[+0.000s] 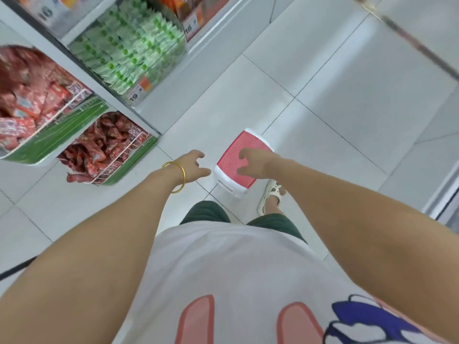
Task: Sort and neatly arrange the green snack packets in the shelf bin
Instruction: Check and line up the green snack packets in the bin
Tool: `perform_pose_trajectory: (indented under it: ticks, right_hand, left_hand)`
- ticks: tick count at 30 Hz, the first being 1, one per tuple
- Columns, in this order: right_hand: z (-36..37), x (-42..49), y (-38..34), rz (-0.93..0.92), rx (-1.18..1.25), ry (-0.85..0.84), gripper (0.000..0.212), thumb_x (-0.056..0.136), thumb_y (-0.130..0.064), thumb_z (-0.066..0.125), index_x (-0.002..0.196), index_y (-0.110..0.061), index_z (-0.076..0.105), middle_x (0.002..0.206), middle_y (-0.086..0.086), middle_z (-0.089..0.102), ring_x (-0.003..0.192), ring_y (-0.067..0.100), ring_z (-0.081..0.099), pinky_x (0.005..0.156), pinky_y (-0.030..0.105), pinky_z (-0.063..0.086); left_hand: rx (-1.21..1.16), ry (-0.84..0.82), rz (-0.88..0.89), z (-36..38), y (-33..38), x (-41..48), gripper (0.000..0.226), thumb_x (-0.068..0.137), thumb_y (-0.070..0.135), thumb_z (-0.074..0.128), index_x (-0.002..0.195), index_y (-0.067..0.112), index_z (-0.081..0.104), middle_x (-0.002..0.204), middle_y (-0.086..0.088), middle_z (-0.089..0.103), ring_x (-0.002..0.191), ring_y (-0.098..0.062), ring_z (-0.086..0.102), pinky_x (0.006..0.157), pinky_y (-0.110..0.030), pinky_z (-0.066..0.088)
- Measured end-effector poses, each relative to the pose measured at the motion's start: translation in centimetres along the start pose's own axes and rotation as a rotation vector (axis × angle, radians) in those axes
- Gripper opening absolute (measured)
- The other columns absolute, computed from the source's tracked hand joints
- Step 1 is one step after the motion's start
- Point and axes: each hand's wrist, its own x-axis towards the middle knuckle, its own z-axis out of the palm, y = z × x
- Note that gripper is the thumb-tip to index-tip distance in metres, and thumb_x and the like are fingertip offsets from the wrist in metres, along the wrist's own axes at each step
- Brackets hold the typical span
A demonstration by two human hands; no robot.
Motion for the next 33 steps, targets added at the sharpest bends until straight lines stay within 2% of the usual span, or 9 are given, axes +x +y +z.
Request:
perform_pose_trajectory:
  ticks: [4, 10, 15, 18, 22, 26, 29, 33]
  right_hand:
    - [-7.0, 5.1, 0.8, -0.113, -0.093, -0.027, 0.052, 0.093, -0.038, 0.049, 0.139, -0.02, 0.036, 0.136, 0.005, 0.048, 0.118, 0.026, 0.049, 0.086, 0.03, 0.038]
    - [-15.0, 12.3, -1.8, -0.199, -0.214, -0.092, 0.046, 0.091, -0.039, 0.051, 0.133, -0.021, 0.041, 0.122, 0.001, 0.055, 0.095, 0.019, 0.05, 0.083, 0.03, 0.041]
    - [-19.4, 20.3, -6.3, -0.191, -0.249, -0.125, 0.048, 0.092, -0.04, 0.051, 0.135, -0.02, 0.039, 0.126, 0.003, 0.053, 0.113, 0.022, 0.051, 0.086, 0.03, 0.038]
    - [-21.2, 24.9, -8.4, -0.197, -0.254, -0.143, 0.049, 0.092, -0.04, 0.051, 0.135, -0.019, 0.04, 0.126, 0.004, 0.055, 0.113, 0.023, 0.052, 0.088, 0.031, 0.04]
    - [-23.4, 31.0, -9.5, -0.229, -0.338, -0.195, 0.048, 0.092, -0.042, 0.05, 0.134, -0.021, 0.04, 0.125, 0.002, 0.055, 0.113, 0.022, 0.052, 0.085, 0.03, 0.04]
    - [-24.4, 39.1, -9.6, -0.325, -0.461, -0.225, 0.048, 0.092, -0.042, 0.05, 0.134, -0.022, 0.04, 0.127, 0.001, 0.054, 0.115, 0.022, 0.051, 0.089, 0.031, 0.04]
    - [-23.3, 45.7, -8.9, -0.369, -0.532, -0.24, 0.048, 0.092, -0.042, 0.05, 0.134, -0.022, 0.04, 0.124, 0.002, 0.055, 0.112, 0.023, 0.051, 0.086, 0.031, 0.04]
    - [-19.4, 54.3, -7.9, -0.424, -0.628, -0.269, 0.049, 0.092, -0.044, 0.05, 0.135, -0.024, 0.039, 0.125, 0.0, 0.053, 0.112, 0.022, 0.05, 0.083, 0.028, 0.038]
  left_hand:
    - [-0.167, 0.104, -0.06, -3.0, 2.9, 3.7, 0.058, 0.09, 0.031, 0.059, 0.141, 0.017, 0.034, 0.135, -0.013, 0.047, 0.12, -0.027, 0.048, 0.096, -0.033, 0.038]
    - [-0.381, 0.163, -0.142, -7.8, 3.6, 7.8, 0.056, 0.089, 0.029, 0.06, 0.139, 0.019, 0.036, 0.129, -0.01, 0.049, 0.099, -0.021, 0.05, 0.082, -0.028, 0.039]
    - [-0.42, 0.142, -0.167, -14.7, 1.2, 13.3, 0.055, 0.09, 0.028, 0.059, 0.14, 0.019, 0.036, 0.132, -0.012, 0.048, 0.098, -0.02, 0.051, 0.084, -0.027, 0.039]
    - [-0.423, 0.159, -0.178, -18.5, -0.4, 16.1, 0.055, 0.091, 0.03, 0.057, 0.14, 0.019, 0.035, 0.134, -0.011, 0.047, 0.111, -0.023, 0.05, 0.09, -0.03, 0.04]
    - [-0.488, 0.187, -0.256, -20.7, -2.0, 19.8, 0.054, 0.091, 0.029, 0.058, 0.139, 0.019, 0.037, 0.134, -0.01, 0.048, 0.118, -0.025, 0.049, 0.095, -0.031, 0.039]
    - [-0.605, 0.288, -0.336, -20.3, -3.9, 25.3, 0.053, 0.089, 0.027, 0.061, 0.137, 0.02, 0.041, 0.131, -0.009, 0.05, 0.112, -0.025, 0.052, 0.092, -0.031, 0.042]
    - [-0.669, 0.344, -0.322, -19.2, -5.6, 30.8, 0.051, 0.088, 0.024, 0.063, 0.135, 0.019, 0.043, 0.128, -0.008, 0.051, 0.102, -0.019, 0.051, 0.085, -0.025, 0.041]
    - [-0.592, 0.312, -0.25, -18.0, -9.2, 38.6, 0.048, 0.089, 0.028, 0.061, 0.133, 0.022, 0.044, 0.127, -0.003, 0.051, 0.102, -0.015, 0.05, 0.085, -0.022, 0.039]
